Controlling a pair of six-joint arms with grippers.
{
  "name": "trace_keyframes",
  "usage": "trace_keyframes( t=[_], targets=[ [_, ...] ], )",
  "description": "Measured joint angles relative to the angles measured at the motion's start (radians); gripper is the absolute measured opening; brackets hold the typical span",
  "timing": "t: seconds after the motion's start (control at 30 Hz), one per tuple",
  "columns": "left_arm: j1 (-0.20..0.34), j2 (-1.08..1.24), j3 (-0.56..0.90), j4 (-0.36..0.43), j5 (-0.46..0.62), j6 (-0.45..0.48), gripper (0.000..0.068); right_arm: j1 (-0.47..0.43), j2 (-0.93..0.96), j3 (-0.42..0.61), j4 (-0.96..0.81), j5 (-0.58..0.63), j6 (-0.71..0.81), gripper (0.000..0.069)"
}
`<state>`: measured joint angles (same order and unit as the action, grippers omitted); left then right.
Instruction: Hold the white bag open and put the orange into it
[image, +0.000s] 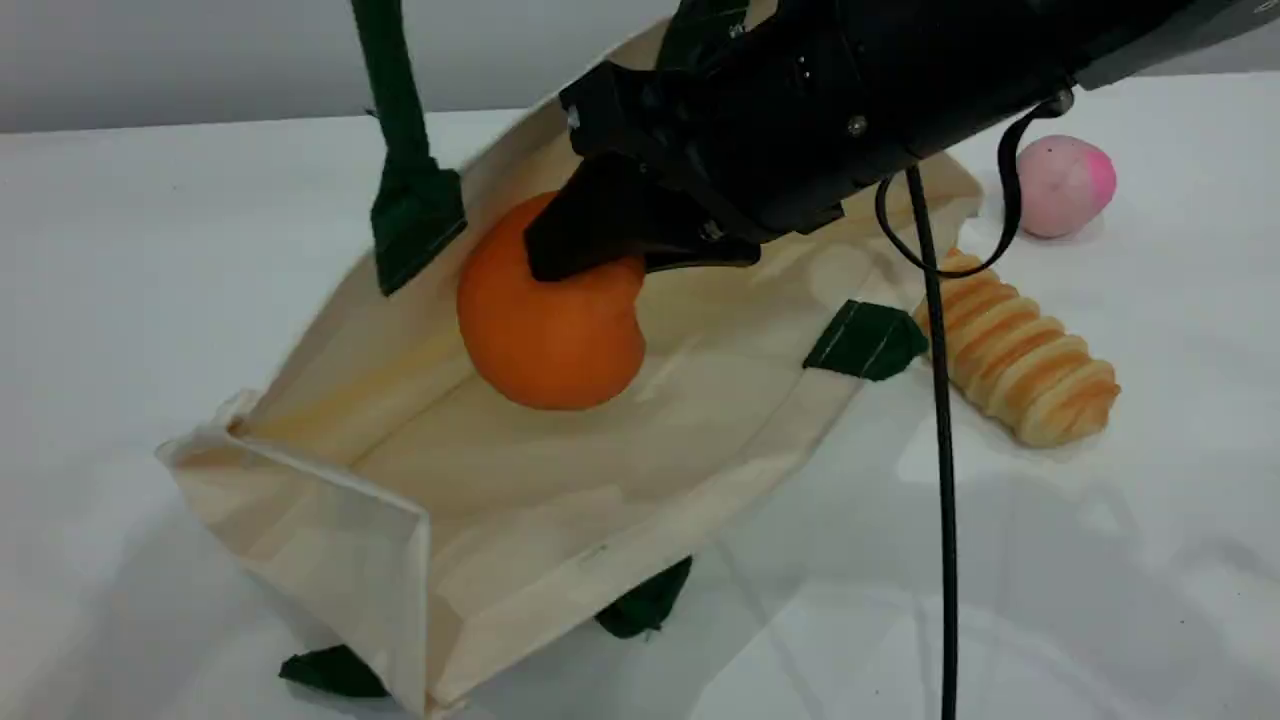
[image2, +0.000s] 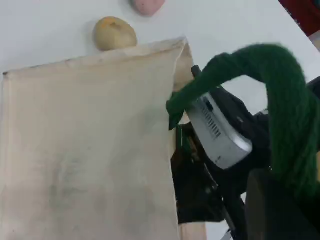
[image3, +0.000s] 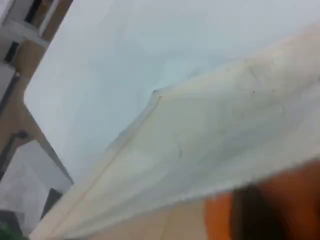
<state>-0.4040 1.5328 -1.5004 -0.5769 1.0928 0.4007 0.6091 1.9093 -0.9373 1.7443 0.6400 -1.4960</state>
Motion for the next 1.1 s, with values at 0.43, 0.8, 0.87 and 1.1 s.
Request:
trace_keyframes(
  t=[0.43, 0.8, 0.87, 1.1],
  targets=[
    [0.0, 0.0, 0.0, 0.002, 0.0, 0.003, 0.0067, 0.0, -0.002, -0.001, 0.0, 0.156, -0.007, 0.0524],
    [0.0, 0.0, 0.0, 0.002, 0.001, 0.004, 0.0067, -0.001, -0.006, 0.002, -0.044, 0.134, 0.022, 0.0521],
    [0.0, 0.0, 0.0, 0.002, 0.001, 0.006, 0.0067, -0.008, -0.006, 0.002, -0.08, 0.11, 0.042, 0.0505],
    [0.0, 0.0, 0.0, 0.002, 0.001, 0.009, 0.0067, -0.12, -0.006, 0.002, -0.182, 0.121, 0.121, 0.0468]
  ],
)
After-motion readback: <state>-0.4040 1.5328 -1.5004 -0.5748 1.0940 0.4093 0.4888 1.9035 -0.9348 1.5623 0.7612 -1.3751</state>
